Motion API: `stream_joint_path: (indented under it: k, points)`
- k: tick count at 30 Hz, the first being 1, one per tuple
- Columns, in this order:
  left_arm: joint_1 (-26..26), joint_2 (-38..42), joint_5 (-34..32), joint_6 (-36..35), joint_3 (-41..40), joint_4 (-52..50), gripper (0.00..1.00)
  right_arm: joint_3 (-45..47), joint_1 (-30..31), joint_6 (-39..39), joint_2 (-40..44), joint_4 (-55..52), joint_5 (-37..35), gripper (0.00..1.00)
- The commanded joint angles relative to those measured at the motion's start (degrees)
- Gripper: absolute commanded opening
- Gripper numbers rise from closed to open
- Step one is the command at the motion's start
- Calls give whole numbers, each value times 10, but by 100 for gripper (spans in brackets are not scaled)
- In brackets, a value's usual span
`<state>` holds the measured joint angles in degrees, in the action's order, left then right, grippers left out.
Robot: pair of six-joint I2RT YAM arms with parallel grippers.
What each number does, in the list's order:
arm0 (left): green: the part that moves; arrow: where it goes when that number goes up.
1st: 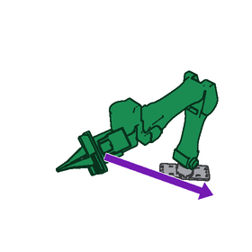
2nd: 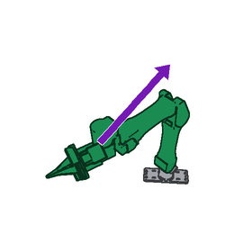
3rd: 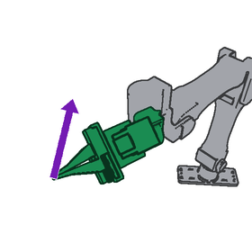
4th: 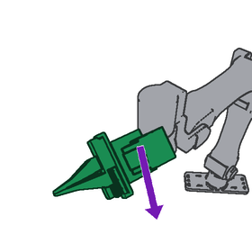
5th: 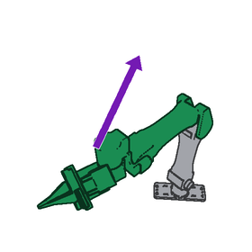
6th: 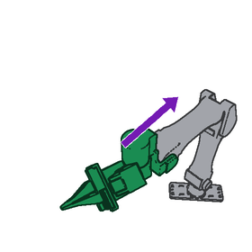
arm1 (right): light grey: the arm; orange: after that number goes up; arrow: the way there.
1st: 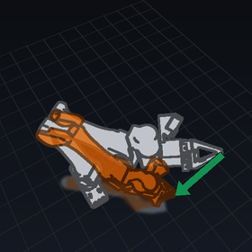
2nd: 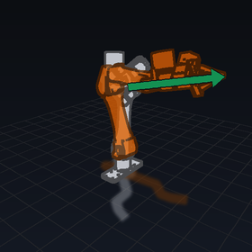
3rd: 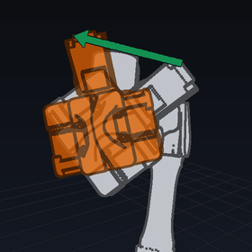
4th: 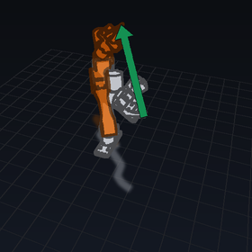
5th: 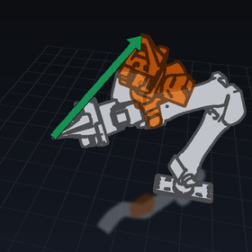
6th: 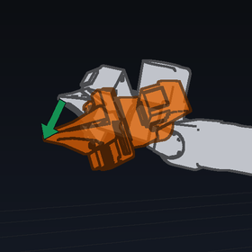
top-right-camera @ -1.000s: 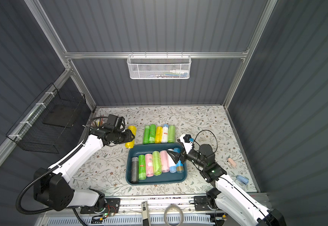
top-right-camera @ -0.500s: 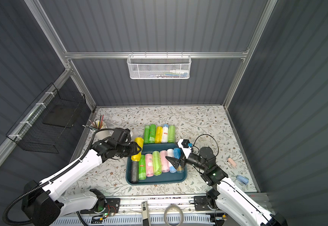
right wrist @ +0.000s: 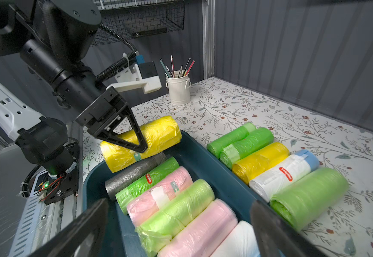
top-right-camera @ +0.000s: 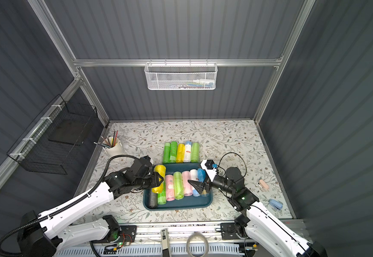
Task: Put the roll of trash bags into the storage box
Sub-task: Place the roll of trash bags in the storage box.
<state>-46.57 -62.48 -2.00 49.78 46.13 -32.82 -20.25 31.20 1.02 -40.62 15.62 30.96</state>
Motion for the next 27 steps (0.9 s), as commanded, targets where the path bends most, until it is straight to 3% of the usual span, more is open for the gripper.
stream_joint_path:
  k: [1, 7, 27]
  points:
    - [-8, 7, -28, 21, -14, 7, 45, -1, 3, -2, -2, 6, 10, 99]
    - [-11, 9, -29, 28, -49, 27, 46, -3, 5, 0, -14, 8, 11, 99]
    - [-28, -25, -66, 29, -53, 30, 47, -5, 7, -2, -23, 7, 8, 99]
